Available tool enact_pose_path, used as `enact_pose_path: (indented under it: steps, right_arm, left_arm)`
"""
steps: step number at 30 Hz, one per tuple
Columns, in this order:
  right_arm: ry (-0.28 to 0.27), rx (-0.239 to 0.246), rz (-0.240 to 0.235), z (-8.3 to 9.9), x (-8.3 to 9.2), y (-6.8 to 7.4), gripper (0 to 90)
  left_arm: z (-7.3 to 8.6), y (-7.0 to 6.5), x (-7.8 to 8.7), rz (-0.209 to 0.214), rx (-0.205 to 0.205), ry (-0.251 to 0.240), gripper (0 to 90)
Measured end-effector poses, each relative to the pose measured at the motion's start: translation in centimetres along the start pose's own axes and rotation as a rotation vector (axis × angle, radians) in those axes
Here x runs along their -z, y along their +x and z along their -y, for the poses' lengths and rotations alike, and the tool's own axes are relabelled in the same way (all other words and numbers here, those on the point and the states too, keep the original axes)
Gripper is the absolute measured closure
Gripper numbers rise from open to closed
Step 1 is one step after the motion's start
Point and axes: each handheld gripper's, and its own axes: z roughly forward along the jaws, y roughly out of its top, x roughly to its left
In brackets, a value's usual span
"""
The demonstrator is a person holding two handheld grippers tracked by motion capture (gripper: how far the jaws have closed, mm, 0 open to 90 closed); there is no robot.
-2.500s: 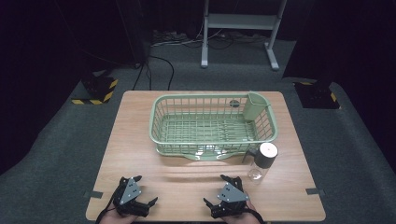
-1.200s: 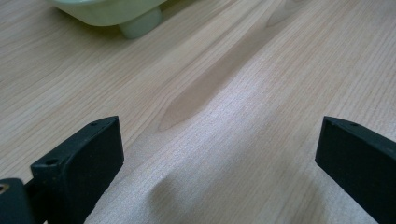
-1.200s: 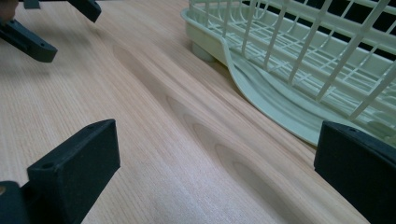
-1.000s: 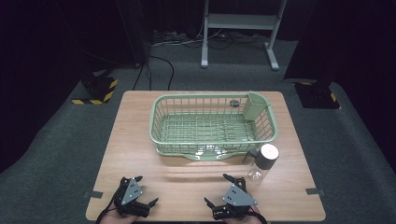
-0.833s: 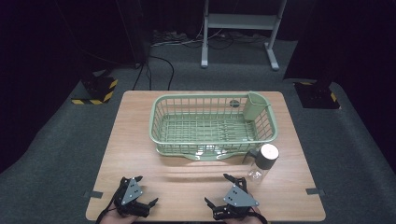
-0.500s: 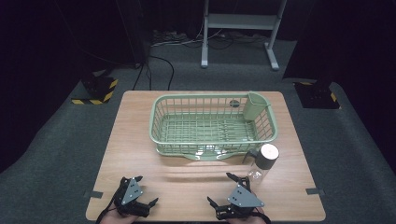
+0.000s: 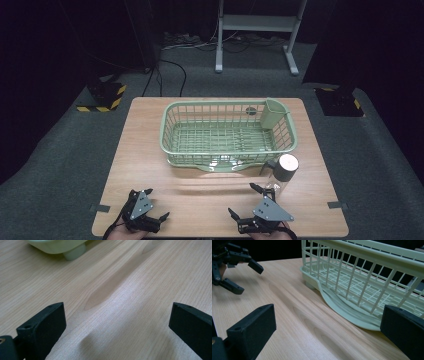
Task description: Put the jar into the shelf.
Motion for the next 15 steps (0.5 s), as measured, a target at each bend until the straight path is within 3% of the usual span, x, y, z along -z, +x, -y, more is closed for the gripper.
enact_pose_path:
  steps: [15]
  right_arm:
    - [-0.044, -0.014, 0.025, -0.8, 1.7, -0.7, 0.0]
  left_arm:
    - [0.0, 0.0, 0.0, 0.002, 0.000, 0.000, 1.5]
